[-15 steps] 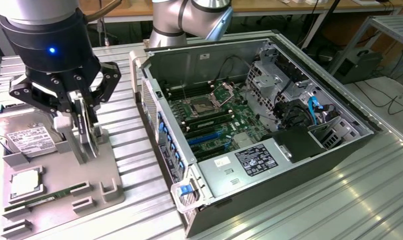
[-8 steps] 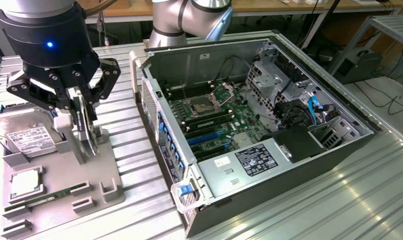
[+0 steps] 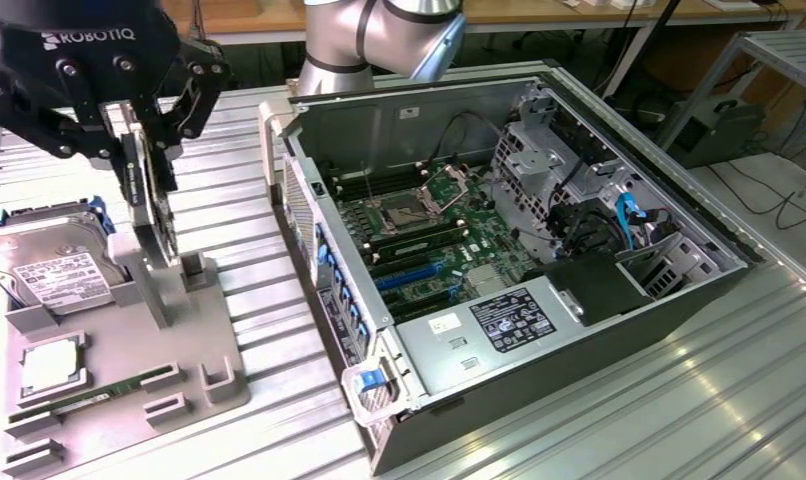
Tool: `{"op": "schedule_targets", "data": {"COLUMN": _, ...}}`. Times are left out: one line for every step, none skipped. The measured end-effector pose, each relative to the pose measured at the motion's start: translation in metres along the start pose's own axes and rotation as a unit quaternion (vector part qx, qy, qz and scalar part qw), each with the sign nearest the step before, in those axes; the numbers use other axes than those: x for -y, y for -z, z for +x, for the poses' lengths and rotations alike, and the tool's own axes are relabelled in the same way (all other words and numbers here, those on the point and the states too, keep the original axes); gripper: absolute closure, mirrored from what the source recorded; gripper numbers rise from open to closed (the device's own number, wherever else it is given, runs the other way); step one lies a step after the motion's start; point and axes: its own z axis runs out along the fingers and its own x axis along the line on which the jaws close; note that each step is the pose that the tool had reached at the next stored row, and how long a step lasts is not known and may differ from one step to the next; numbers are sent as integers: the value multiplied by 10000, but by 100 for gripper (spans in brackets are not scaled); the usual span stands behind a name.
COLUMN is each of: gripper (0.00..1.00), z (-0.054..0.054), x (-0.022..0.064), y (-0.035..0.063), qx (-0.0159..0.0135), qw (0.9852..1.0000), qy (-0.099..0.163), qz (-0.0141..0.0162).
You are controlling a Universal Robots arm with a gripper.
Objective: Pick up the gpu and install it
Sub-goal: 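Pick up the gpu and move the gpu toward the slot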
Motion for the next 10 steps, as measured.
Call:
{"op": "schedule_targets", "data": {"gripper": 72, "z": -7, "x": 0, "y": 143, "qx": 0, "qw": 10000, "qy": 0, "qz": 0}}
{"op": "schedule_targets", "data": {"gripper": 72, "z": -39, "x": 1, "y": 135, "qx": 0, "qw": 10000, "qy": 0, "qz": 6}}
{"op": "schedule_targets", "data": {"gripper": 72, "z": -200, "x": 3, "y": 94, "qx": 6, "qw": 10000, "qy": 1, "qz": 20}}
{"op": "schedule_targets", "data": {"gripper": 72, "z": -280, "x": 4, "y": 84, "qx": 11, "qw": 10000, "qy": 0, "qz": 21}}
{"op": "schedule_targets", "data": {"gripper": 72, "z": -334, "x": 5, "y": 79, "qx": 13, "qw": 10000, "qy": 0, "qz": 21}}
{"op": "schedule_targets", "data": {"gripper": 72, "z": -426, "x": 6, "y": 73, "qx": 15, "qw": 10000, "qy": 1, "qz": 21}}
{"op": "schedule_targets", "data": {"gripper": 72, "z": -527, "x": 7, "y": 70, "qx": 15, "qw": 10000, "qy": 0, "qz": 21}}
{"op": "schedule_targets", "data": {"gripper": 72, "z": -657, "x": 9, "y": 65, "qx": 16, "qw": 10000, "qy": 0, "qz": 21}}
{"op": "schedule_targets", "data": {"gripper": 72, "z": -805, "x": 11, "y": 60, "qx": 15, "qw": 10000, "qy": 0, "qz": 21}}
{"op": "schedule_targets", "data": {"gripper": 72, "z": -954, "x": 13, "y": 54, "qx": 15, "qw": 10000, "qy": 0, "qz": 21}}
